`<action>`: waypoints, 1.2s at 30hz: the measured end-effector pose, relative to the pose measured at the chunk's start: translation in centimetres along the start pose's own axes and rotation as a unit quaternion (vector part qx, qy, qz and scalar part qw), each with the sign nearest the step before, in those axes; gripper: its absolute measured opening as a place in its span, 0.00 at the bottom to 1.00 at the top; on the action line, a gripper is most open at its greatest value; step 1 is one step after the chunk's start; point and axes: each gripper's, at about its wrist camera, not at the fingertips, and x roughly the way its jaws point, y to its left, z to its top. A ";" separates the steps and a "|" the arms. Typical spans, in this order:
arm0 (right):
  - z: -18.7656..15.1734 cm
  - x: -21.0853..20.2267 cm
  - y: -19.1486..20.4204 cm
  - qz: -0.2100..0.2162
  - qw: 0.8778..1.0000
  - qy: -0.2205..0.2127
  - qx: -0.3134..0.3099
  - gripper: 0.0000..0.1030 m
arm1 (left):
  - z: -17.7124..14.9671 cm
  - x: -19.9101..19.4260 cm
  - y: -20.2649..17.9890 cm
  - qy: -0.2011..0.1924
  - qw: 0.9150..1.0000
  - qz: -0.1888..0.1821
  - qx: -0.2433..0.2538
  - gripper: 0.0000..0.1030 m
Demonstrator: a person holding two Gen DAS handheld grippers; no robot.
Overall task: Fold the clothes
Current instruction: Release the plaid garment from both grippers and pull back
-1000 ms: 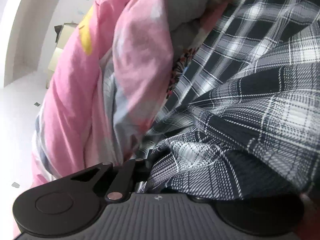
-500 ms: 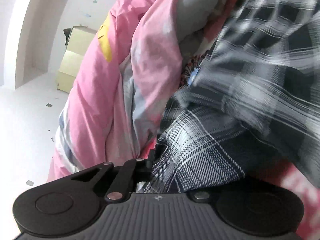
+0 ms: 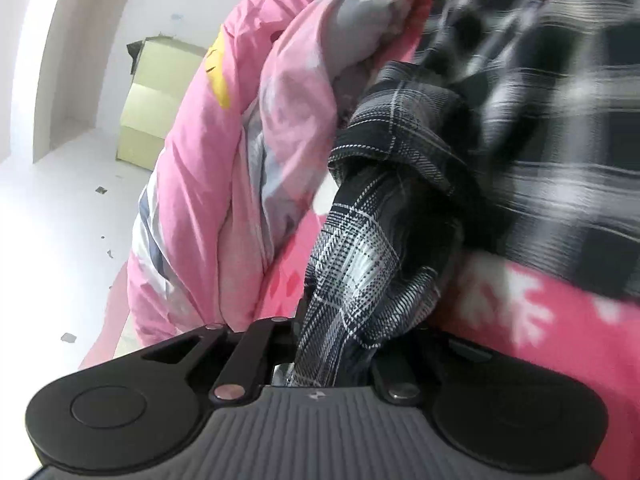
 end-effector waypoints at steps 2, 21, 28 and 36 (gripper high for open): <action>-0.1 -0.1 -0.4 -0.013 1.000 0.011 0.001 0.06 | -0.2 0.1 0.4 0.009 1.000 -0.005 0.001 0.08; -3.0 -7.4 12.6 -0.074 0.919 0.160 -0.352 0.42 | 4.4 -4.2 7.1 0.062 0.990 -0.123 -0.005 0.66; -12.0 5.8 22.4 0.090 0.847 0.241 -0.466 0.47 | 4.4 2.1 8.7 0.127 0.975 -0.145 -0.107 0.70; -25.3 21.0 28.2 0.166 0.708 0.343 -0.595 0.47 | 4.1 4.6 7.9 0.107 0.981 -0.158 -0.045 0.65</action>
